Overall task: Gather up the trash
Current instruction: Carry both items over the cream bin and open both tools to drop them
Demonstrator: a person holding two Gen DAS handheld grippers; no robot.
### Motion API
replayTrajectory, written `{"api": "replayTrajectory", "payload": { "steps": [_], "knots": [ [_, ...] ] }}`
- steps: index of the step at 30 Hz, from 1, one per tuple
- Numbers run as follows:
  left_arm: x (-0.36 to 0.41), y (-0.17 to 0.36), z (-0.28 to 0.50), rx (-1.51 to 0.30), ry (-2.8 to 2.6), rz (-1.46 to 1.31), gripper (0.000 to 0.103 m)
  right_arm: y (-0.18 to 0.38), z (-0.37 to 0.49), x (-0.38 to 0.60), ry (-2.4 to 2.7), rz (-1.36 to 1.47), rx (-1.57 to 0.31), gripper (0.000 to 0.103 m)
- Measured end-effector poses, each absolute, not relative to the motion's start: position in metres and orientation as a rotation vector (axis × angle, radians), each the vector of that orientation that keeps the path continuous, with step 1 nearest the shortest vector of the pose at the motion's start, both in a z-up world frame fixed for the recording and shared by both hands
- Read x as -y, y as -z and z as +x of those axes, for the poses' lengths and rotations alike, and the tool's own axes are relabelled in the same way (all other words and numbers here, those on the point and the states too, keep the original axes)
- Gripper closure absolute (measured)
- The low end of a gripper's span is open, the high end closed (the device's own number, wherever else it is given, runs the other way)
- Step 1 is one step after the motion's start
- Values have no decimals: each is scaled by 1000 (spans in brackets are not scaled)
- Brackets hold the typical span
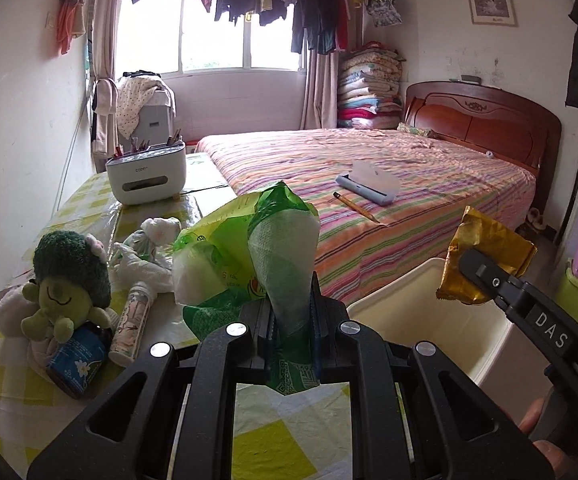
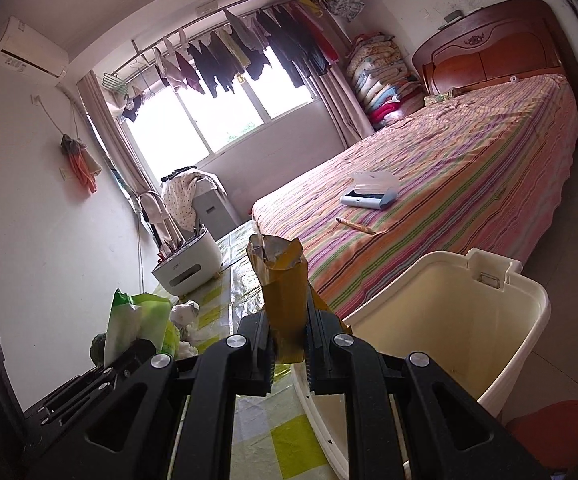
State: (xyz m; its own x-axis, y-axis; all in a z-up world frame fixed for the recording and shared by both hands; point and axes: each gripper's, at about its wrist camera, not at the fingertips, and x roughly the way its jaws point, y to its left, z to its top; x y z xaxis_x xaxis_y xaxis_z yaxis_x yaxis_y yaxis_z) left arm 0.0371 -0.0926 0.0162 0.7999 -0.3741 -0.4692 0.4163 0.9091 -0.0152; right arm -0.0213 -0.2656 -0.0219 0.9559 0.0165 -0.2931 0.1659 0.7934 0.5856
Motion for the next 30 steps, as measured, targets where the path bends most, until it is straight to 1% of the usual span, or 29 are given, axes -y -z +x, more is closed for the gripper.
{"api": "replayTrajectory", "payload": {
  "steps": [10,12,14,22,23,24,25,26,30],
  "knots": [
    [110,-7,56,-584,562,-25,91,28,-17,284,175,718,-277,92],
    [110,-7,55,-585,568,-23,91,30,-13,286,198,724,-285,92],
    [113,-9,52,-575,571,-9,91,31,-13,289,226,739,-285,89],
    [130,-4,47,-596,602,35,90,44,-11,302,278,827,-338,88],
    [132,-3,47,-602,609,36,90,46,-11,304,284,838,-345,84],
    [135,-2,46,-607,616,38,90,47,-11,305,286,848,-353,77],
    [138,-1,46,-609,621,43,90,48,-12,306,288,857,-361,59],
    [141,0,45,-609,625,49,90,49,-13,307,293,865,-356,47],
    [146,3,47,-622,636,43,90,47,-21,308,287,877,-318,41]
  ]
}}
